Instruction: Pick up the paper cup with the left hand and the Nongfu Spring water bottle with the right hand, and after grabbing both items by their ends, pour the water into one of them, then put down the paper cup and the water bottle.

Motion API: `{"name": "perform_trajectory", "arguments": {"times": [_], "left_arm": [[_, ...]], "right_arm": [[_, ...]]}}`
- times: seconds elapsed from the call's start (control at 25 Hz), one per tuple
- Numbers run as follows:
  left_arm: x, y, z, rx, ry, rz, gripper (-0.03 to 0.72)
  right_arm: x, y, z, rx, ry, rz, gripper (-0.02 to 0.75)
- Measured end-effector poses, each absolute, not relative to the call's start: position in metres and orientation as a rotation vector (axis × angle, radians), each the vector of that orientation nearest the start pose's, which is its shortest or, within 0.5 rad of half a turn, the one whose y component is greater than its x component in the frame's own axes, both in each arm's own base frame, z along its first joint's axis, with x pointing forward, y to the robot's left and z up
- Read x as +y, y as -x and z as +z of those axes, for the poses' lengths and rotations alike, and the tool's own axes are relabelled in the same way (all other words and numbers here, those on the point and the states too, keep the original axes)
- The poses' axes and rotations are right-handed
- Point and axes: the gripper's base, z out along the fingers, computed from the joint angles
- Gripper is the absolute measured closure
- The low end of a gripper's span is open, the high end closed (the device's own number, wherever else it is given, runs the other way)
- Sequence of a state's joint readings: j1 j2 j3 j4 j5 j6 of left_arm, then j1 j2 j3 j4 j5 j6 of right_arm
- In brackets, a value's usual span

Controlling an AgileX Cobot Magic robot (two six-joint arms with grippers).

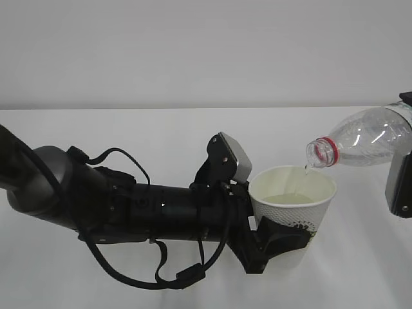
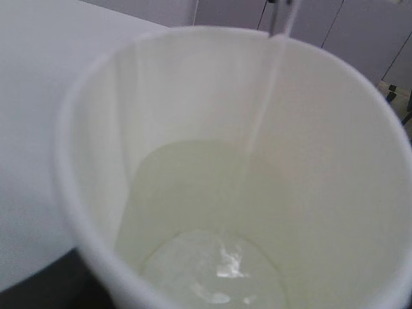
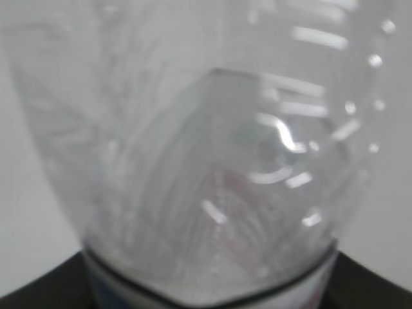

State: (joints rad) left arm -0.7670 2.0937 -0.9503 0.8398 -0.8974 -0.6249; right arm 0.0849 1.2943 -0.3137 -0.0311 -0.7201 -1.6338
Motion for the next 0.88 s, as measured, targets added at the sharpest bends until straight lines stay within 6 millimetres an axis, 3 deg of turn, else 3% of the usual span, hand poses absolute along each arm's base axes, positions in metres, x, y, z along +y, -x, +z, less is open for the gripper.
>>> {"name": "perform_trajectory", "arguments": {"times": [0.88], "left_arm": [[-0.3061, -0.2415, 0.1146, 1.680, -1.133, -1.107, 0.199]], "right_arm": [[0.0209, -0.2230, 0.2081, 1.199, 1.450, -1.108, 0.335]]}}
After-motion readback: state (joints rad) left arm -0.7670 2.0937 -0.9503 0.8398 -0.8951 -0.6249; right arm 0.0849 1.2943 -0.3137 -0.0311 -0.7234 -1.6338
